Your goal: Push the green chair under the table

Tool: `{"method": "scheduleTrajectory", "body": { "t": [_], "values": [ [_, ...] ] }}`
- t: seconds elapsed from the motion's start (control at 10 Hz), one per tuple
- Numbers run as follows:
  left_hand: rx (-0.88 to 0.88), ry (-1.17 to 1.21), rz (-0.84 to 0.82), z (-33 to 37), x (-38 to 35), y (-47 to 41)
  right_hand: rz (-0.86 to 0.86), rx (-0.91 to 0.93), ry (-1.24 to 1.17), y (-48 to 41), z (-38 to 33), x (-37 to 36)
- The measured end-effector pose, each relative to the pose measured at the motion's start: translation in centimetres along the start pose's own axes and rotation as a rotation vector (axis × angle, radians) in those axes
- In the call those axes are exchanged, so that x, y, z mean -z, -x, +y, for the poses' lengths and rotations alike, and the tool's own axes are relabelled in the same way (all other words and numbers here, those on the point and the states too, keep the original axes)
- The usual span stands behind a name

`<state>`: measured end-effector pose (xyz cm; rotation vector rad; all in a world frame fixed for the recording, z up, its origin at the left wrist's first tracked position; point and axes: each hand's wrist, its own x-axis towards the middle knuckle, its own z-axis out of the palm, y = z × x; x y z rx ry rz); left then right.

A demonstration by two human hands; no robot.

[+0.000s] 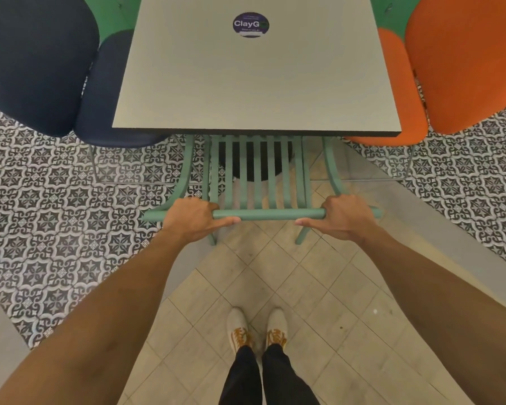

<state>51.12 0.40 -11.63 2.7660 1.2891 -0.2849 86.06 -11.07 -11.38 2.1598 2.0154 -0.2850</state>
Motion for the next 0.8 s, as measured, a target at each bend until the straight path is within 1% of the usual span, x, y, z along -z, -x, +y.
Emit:
{"method": "scheduleTrajectory", "body": {
  "t": [0.4, 0.6, 0.7, 0.8],
  "values": [
    [-0.003, 0.03, -0.023, 0.1, 0.1, 0.1, 0.009, -0.003, -0.005, 0.3, -0.1, 0.1],
    [0.045, 0.04, -0.017, 0.3, 0.2, 0.5, -0.003, -0.094, -0.102, 1.0, -0.9, 0.7],
    [0.06, 0.108, 0.028, 0.0, 0.8, 1.0, -0.011, -0.118, -0.147, 1.5, -1.3, 1.8],
    [0.087, 0.236, 0.135, -0.2, 2.3, 1.6, 0.178, -0.168, -0.333, 2.1, -2.3, 3.7]
  ]
}}
